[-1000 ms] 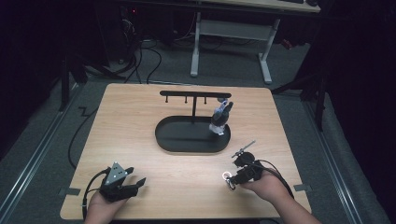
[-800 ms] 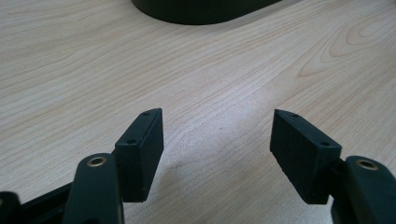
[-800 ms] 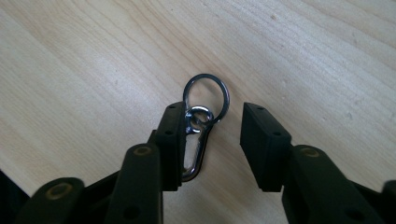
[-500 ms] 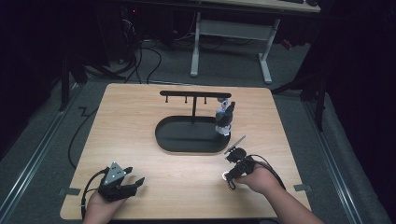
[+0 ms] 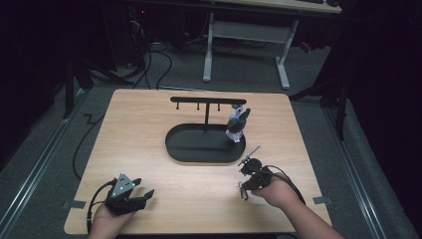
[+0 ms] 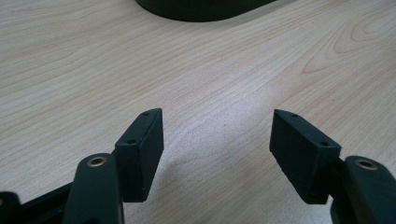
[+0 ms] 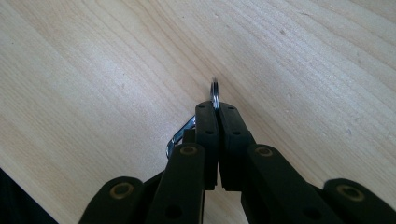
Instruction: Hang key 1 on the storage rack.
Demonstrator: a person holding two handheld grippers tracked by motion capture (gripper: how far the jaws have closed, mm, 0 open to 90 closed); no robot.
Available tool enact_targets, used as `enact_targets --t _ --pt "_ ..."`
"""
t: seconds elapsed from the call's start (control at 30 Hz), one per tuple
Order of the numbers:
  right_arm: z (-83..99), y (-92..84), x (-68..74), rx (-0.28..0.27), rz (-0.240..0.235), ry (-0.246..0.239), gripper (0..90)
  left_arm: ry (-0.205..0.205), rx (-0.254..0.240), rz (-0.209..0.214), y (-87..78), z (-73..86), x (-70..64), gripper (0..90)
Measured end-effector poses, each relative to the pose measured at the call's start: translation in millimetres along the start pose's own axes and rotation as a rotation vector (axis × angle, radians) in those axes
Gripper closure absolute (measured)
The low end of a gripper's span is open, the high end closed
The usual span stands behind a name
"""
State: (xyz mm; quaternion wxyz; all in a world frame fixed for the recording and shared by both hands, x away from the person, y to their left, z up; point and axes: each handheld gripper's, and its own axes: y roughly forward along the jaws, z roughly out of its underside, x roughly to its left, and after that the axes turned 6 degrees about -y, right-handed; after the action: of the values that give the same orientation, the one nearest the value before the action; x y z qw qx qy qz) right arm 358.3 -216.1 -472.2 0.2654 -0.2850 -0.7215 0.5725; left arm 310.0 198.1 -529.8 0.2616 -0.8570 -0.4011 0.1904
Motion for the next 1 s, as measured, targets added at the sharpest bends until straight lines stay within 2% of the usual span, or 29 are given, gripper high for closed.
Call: enact_targets --t 0.03,0.23,0.27,0.37,0.47,0.53,0.6,0.67,0.7,0.73,1.0 --pt "0.2 -0.5 -1.0 -0.008 0.005 -0.027 88.5 0.0 0.001 0.001 0.0 0.0 0.0 35.6" --pt "1.0 2.9 -0.7 -0.01 0.002 -0.021 87.5 -0.001 0.0 0.0 -0.3 0.3 0.5 35.6" --pt "0.2 4.3 -0.6 -0.009 -0.004 -0.003 87.5 -0.003 0.0 0.0 -0.2 0.4 0.8 35.6" --pt "-1.2 5.5 -1.6 -0.011 0.0 -0.021 88.4 -0.003 0.001 0.0 0.1 0.5 1.1 35.6" --pt "-2.0 4.6 -0.9 -0.003 -0.001 -0.006 88.7 -0.004 0.002 0.0 0.2 0.6 1.4 35.6" --pt "-2.2 3.2 -1.7 -0.004 0.001 -0.019 89.0 -0.002 0.004 -0.001 -0.1 0.6 1.6 35.6" --pt "-1.9 1.5 -2.4 -0.012 0.0 -0.032 89.0 -0.002 0.002 -0.002 -0.2 0.6 1.7 35.6" --pt "-1.0 -3.9 -1.8 -0.015 -0.006 -0.018 89.1 -0.003 0.0 -0.001 -0.4 0.5 1.7 35.6" --pt "-0.7 -5.6 -2.9 -0.022 -0.002 -0.033 89.0 -0.004 -0.003 -0.001 -0.3 0.5 1.2 35.6" --pt "-0.1 -8.0 -1.9 -0.02 -0.007 -0.012 89.0 -0.003 -0.003 -0.002 -0.4 0.5 1.0 35.6" --pt "3.2 -22.6 -2.7 -0.034 -0.018 -0.009 89.1 -0.001 -0.007 -0.005 -0.6 0.3 0.7 35.6"
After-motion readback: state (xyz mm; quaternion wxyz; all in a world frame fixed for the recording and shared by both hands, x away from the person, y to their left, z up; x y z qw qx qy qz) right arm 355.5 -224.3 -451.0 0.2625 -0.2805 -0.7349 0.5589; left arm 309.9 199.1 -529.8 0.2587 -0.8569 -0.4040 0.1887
